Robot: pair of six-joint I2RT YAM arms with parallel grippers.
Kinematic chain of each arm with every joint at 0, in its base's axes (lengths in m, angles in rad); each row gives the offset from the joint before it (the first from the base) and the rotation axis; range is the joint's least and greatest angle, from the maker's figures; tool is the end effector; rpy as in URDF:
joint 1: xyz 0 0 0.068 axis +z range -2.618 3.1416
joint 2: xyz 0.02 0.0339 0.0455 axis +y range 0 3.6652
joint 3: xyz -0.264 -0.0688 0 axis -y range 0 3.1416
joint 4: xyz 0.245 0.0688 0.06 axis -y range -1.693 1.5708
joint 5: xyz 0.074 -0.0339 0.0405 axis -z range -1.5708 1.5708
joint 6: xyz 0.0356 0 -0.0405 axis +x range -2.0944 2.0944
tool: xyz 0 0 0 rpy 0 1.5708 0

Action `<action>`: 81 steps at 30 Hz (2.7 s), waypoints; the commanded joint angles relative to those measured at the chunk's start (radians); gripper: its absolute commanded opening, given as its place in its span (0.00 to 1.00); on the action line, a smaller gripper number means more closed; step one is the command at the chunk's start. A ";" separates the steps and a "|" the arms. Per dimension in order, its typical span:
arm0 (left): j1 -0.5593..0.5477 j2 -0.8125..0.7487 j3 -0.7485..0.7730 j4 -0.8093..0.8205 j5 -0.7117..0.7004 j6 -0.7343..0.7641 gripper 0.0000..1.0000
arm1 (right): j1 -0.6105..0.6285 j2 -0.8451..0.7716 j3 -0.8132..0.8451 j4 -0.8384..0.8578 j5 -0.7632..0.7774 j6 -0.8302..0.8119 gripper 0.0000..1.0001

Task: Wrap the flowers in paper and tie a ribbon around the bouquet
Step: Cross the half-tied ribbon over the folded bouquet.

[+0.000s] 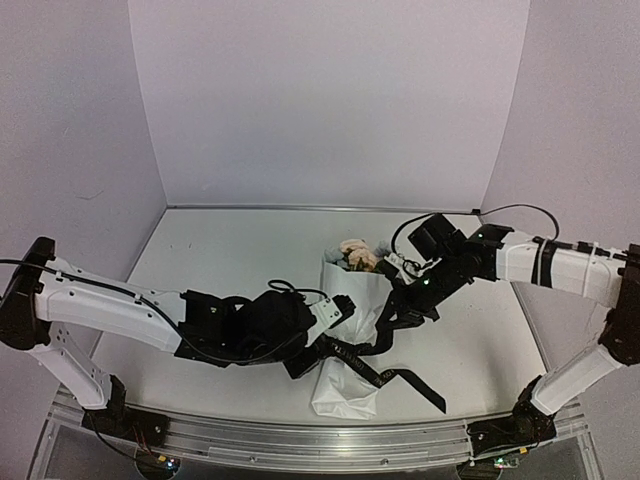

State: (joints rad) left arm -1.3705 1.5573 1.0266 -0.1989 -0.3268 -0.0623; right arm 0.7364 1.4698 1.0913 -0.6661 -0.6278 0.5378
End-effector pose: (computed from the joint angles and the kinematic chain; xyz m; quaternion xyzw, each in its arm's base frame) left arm 0.0785 -0.3294 0.2334 0.4953 0.7552 -0.1526 0.4013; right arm 0.2044 0.2135 0.2525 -0.1710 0.9059 0.3868 0.0215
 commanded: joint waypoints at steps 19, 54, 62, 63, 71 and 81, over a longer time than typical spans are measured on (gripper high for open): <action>-0.041 0.065 0.034 0.350 0.038 0.028 0.54 | -0.002 0.289 0.469 -0.415 -0.028 0.040 0.00; 0.098 0.082 -0.037 0.479 0.172 0.001 0.51 | 0.096 0.376 0.622 -0.399 -0.033 0.433 0.00; 0.101 0.097 -0.038 0.500 0.168 -0.027 0.23 | 0.102 0.362 0.614 -0.398 -0.017 0.440 0.00; 0.101 0.099 -0.039 0.502 0.167 -0.028 0.17 | 0.102 0.362 0.614 -0.399 -0.017 0.438 0.00; 0.112 0.072 -0.091 0.556 0.140 -0.070 0.00 | 0.104 0.225 0.482 -0.394 0.105 0.258 0.28; 0.155 0.031 -0.137 0.596 0.211 -0.145 0.00 | 0.111 -0.056 0.116 -0.136 0.274 0.019 0.48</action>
State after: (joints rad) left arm -1.2364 1.6480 0.8977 0.3348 -0.1630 -0.1591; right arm 0.8366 1.5046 1.3548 -1.0043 -0.4344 0.6824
